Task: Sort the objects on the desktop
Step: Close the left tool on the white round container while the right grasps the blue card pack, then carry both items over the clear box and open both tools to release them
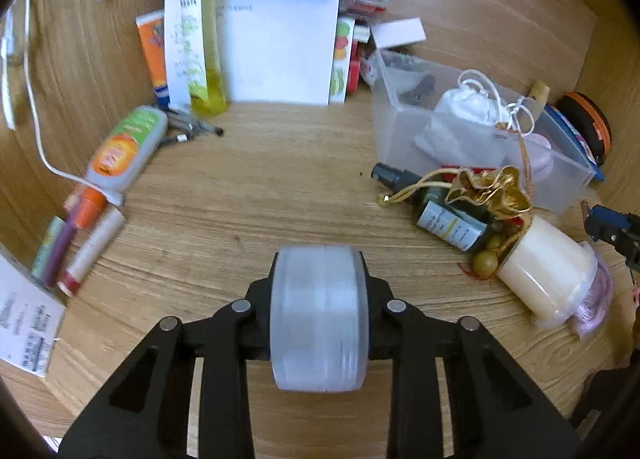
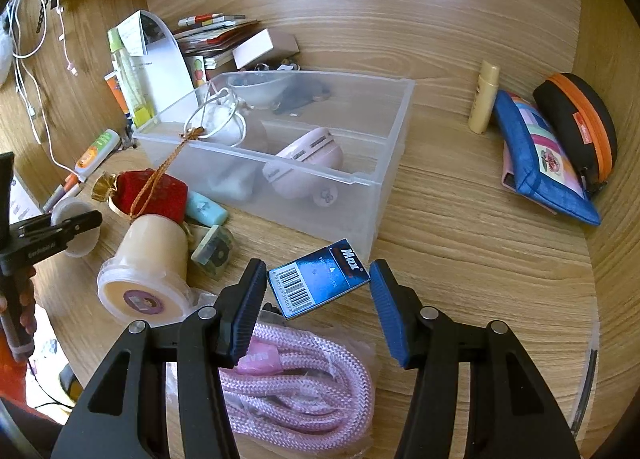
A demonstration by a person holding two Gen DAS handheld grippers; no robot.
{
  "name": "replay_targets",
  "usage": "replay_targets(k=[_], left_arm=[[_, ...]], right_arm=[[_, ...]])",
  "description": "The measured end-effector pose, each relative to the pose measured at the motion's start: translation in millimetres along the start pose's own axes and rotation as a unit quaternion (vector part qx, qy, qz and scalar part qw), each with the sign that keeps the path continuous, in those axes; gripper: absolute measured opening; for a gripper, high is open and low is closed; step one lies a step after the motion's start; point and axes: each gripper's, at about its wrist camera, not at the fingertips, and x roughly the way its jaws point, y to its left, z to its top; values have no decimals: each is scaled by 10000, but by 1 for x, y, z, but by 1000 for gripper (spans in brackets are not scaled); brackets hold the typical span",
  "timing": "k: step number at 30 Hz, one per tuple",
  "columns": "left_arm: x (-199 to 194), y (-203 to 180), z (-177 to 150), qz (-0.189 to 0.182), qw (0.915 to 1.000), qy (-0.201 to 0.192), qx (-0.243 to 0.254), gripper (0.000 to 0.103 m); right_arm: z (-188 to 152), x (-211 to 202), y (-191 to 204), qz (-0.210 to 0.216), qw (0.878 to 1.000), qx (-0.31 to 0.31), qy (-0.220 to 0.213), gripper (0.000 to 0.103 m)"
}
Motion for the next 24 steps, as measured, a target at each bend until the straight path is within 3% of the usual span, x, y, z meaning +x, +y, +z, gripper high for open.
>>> replay_targets(k=[10,24], left_arm=[[-13,-10,11,7,9994,-294,194,29],[-32,-31,41,-352,9967,-682,258,29]], right_arm=[[6,-8,-1,92,9998,56,-147,50],[21,-26,-2,111,9988,27,-467,50]])
